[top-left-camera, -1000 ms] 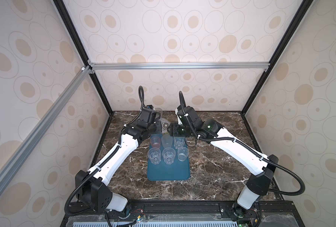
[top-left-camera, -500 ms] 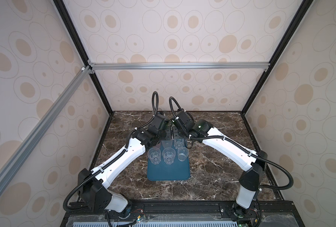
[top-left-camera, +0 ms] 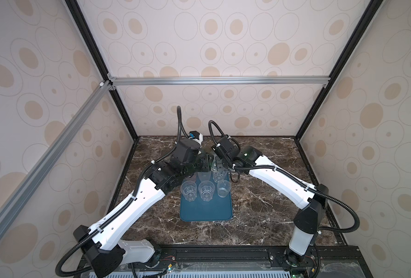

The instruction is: Place the glasses into the tray

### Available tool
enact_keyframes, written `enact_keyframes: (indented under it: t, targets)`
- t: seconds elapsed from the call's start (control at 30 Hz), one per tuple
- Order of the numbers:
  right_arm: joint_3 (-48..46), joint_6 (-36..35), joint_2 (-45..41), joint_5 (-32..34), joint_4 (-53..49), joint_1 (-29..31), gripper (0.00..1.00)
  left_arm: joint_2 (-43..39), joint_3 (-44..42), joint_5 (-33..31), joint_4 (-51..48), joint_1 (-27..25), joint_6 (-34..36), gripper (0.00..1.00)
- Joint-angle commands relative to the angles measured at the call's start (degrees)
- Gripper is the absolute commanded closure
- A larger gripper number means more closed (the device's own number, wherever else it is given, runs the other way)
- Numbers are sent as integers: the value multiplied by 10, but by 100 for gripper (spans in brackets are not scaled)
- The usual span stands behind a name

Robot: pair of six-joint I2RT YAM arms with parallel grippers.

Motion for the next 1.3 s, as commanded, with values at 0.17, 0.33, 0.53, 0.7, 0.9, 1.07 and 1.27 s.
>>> enact_keyframes:
  t: [0.17,0.33,0.53,0.7,0.9,1.07,1.27]
  targets:
    - [-42,34,-60,-135,-50,18,98,-57,-35,-135,-26,64,112,49]
    - [-95,72,-74,-166,-74,74,98,-90,-93,-89,6,174,143,45]
    - [-115,99,-23,-196,-61,126,97,-92,-161,-51,39,259,162,45]
    - [-71,100,47,-194,-55,147,97,-86,-205,-25,56,307,168,45]
    - [-13,102,129,-190,-79,153,96,-99,-250,-8,80,319,168,45]
    - [39,102,181,-192,-96,154,96,-98,-266,1,87,330,176,45]
    - [84,109,228,-199,-113,155,96,-94,-273,13,94,341,185,45]
